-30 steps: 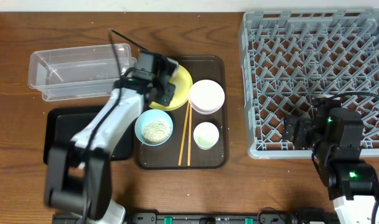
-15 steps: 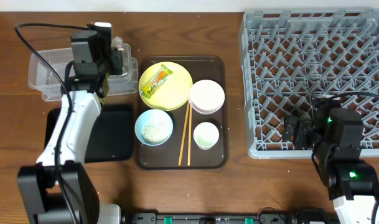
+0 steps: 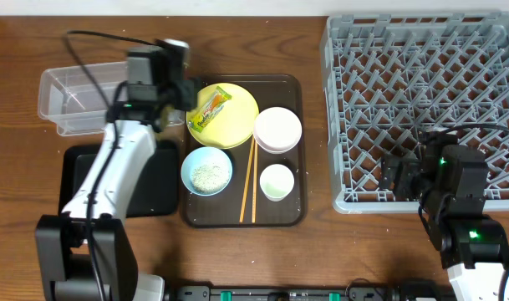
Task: Sort waste into correct bins and load items into the dishwasher rack
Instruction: 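Grasp the green snack wrapper on the yellow plate with the left gripper, then drop the snack wrapper into the clear bin with the left gripper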
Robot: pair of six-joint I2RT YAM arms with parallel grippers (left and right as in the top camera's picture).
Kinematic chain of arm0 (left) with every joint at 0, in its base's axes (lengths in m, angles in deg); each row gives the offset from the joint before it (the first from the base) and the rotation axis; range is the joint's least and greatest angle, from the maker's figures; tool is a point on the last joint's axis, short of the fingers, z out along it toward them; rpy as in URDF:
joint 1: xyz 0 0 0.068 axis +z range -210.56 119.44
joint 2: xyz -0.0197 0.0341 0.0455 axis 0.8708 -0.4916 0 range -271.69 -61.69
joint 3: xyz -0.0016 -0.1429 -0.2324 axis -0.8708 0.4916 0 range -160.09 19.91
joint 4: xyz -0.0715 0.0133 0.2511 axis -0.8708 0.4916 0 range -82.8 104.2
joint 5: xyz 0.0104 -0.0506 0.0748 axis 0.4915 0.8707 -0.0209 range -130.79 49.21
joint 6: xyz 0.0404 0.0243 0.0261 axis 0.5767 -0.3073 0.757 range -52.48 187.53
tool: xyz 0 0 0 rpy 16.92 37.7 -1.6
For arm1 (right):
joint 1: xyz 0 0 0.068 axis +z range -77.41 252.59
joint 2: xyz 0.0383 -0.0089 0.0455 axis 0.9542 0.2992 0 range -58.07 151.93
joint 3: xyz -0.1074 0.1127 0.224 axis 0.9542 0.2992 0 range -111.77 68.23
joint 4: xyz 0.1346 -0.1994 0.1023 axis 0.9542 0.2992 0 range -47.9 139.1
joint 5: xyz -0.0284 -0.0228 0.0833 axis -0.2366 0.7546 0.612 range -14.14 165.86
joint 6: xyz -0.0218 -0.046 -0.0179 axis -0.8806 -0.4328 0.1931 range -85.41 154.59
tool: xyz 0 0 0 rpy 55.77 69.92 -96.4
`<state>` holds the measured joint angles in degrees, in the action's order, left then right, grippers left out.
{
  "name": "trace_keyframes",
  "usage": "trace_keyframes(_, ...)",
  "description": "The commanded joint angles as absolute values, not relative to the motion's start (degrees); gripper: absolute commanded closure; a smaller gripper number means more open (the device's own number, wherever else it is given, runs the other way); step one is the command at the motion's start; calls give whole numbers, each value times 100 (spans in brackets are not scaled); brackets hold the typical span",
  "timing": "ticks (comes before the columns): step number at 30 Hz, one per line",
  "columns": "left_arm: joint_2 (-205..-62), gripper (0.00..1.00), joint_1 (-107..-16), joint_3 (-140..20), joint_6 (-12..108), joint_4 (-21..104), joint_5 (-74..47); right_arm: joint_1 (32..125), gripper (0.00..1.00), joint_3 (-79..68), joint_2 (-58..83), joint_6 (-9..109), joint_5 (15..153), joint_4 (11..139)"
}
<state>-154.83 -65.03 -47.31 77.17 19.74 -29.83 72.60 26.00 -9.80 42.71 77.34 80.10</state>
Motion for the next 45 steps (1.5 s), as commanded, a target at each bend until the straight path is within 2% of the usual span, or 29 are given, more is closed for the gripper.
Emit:
trace_keyframes(1,-15763,33,-6750,-4781,8150,2087,-2742,7223,1,2475,-995,4337,7743,8029)
trace_keyframes(8,-16648,27,-6861,-4781,8273,1971,-3147,7223,1,2475,-995,4337,7743,8130)
trace_keyframes(16,-17334,29,-6879,-4781,8354,2028,-3245,7223,1,2475,-995,4337,7743,8136)
trace_keyframes(19,-17378,47,-6879,-4781,8354,2140,-3247,7223,1,2475,-995,4337,7743,8136)
trace_keyframes(22,-17350,74,-6879,-4783,8354,2227,-3247,7223,1,2475,-995,4337,7743,8136)
trace_keyframes(24,-17230,87,-6879,-4783,8297,2262,-3245,7223,1,2475,-995,4337,7743,8141)
trace_keyframes(36,-15219,90,-6677,-4783,7717,2087,-3616,7223,1,2475,-995,4334,7743,8160)
trace_keyframes(39,-15107,90,-6385,-4783,7318,1882,-4145,7223,1,2475,-995,4334,7743,8160)
trace_keyframes(45,-15391,90,-5576,-4783,5951,1560,-4187,7223,1,2475,-995,4337,7745,8176)
